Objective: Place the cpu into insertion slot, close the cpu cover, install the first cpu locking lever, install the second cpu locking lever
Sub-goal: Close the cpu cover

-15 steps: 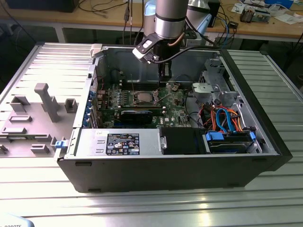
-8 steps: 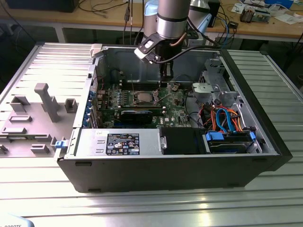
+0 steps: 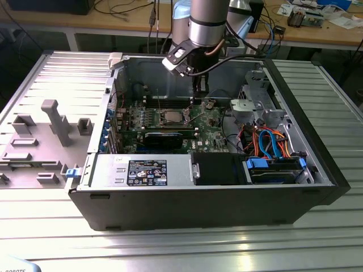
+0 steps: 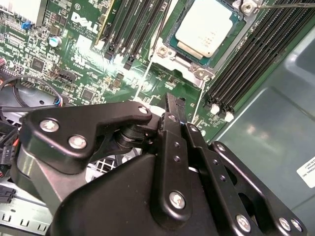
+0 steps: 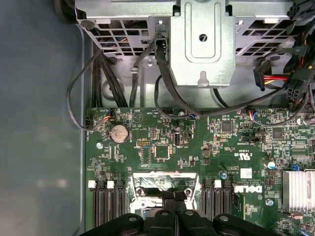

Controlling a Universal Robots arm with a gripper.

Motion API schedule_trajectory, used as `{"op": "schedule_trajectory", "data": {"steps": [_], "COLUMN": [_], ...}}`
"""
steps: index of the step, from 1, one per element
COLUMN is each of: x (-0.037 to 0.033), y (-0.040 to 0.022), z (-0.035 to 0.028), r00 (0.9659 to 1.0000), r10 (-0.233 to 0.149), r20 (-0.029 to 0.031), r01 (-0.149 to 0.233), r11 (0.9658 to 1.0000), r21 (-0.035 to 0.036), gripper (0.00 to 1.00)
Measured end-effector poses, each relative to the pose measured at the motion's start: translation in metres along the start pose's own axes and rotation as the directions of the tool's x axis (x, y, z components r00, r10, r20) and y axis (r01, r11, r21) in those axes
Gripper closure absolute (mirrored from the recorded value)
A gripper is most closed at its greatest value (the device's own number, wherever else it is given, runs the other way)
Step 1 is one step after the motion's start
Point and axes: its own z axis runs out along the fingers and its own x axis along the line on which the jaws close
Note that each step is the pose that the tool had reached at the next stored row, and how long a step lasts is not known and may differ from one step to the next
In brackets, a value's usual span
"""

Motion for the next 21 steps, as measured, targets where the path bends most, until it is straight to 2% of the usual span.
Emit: {"op": "schedule_trajectory", "data": {"steps": [12, 13, 16, 17, 18, 19, 21], "x": [0.0000, 0.0002, 0.0004, 0.0003, 0.0003, 0.0003, 0.0004], "y": [0.0068, 0.0086, 0.0099, 0.0153, 0.0272, 0.0325, 0.0351], "z": [0.0002, 0.0003, 0.0007, 0.0017, 0.0024, 0.0027, 0.0028], "r00": [1.0000, 1.0000, 1.0000, 1.0000, 1.0000, 1.0000, 1.0000], "r10": [0.000, 0.000, 0.000, 0.000, 0.000, 0.000, 0.000], "r20": [0.0001, 0.0032, 0.0057, 0.0058, 0.0056, 0.0056, 0.0058], "r01": [0.000, 0.000, 0.000, 0.000, 0.000, 0.000, 0.000], "r11": [1.0000, 1.0000, 1.0000, 1.0000, 0.9999, 0.9998, 0.9998], "r21": [0.0000, 0.0000, 0.0000, 0.0050, 0.0153, 0.0174, 0.0173], "gripper": [0.89, 0.89, 0.89, 0.89, 0.89, 0.89, 0.89]}}
